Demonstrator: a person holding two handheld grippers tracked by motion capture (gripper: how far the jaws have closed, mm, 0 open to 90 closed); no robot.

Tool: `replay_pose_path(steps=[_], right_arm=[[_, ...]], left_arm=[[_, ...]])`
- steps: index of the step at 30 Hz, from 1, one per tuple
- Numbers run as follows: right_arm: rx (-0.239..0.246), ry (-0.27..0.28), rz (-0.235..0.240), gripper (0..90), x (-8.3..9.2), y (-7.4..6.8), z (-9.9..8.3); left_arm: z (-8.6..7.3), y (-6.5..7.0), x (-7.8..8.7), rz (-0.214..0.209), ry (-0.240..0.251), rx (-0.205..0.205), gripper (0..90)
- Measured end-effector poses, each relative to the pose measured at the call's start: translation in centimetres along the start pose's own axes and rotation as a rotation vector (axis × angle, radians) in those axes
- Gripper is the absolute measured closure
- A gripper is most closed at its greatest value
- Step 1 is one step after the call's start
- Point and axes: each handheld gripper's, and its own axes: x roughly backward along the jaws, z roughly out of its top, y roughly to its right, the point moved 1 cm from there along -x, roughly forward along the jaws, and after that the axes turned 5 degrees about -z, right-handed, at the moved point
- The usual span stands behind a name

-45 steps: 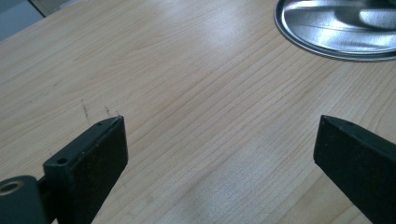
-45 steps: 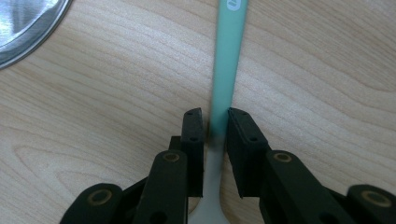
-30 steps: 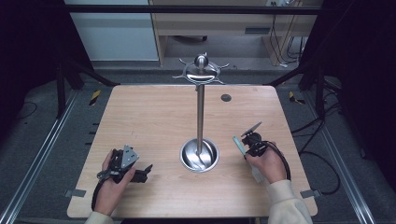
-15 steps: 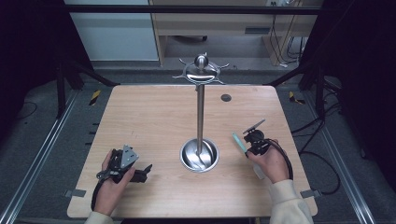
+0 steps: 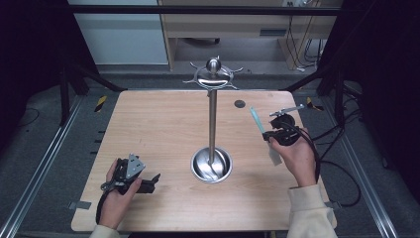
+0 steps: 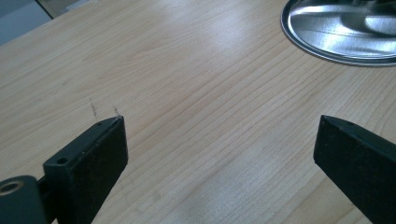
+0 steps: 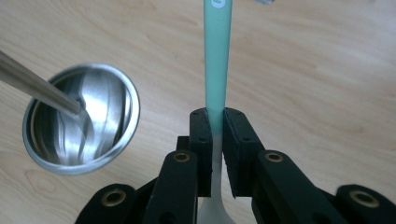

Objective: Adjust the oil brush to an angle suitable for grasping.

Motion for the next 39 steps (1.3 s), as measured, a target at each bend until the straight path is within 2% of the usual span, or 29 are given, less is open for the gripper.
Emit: replay_pose_path(steps=[1, 3, 5, 13, 19, 30, 39], right_arm=[[0.0, 0.0, 0.0, 82.6, 0.0, 0.0, 0.0], [0.016, 0.045, -0.009, 82.6, 0.6, -0.1, -0.1], [0.01, 0.081, 0.002, 82.6, 1.1, -0.3, -0.2], [0.033, 0.202, 0.032, 82.6, 3.3, -1.2, 0.0], [0.026, 0.255, 0.049, 82.6, 4.7, -1.3, 0.0], [0.02, 0.314, 0.062, 82.6, 6.4, -1.1, 0.0], [0.025, 0.366, 0.078, 82.6, 7.7, -1.2, 0.0]], left_arm=[[0.0, 0.0, 0.0, -0.002, -0.002, -0.002, 2.6], [0.1, 0.0, 0.0, -0.001, 0.003, -0.004, 2.6], [0.1, 0.0, 0.0, 0.001, 0.006, -0.002, 2.6], [0.1, -0.2, 0.2, 0.005, 0.018, 0.007, 2.6], [0.1, -0.5, 0.3, 0.015, 0.023, 0.013, 2.6], [0.0, -1.0, 0.6, 0.039, 0.039, 0.036, 2.6], [0.1, -0.9, 0.8, 0.044, 0.042, 0.034, 2.5]])
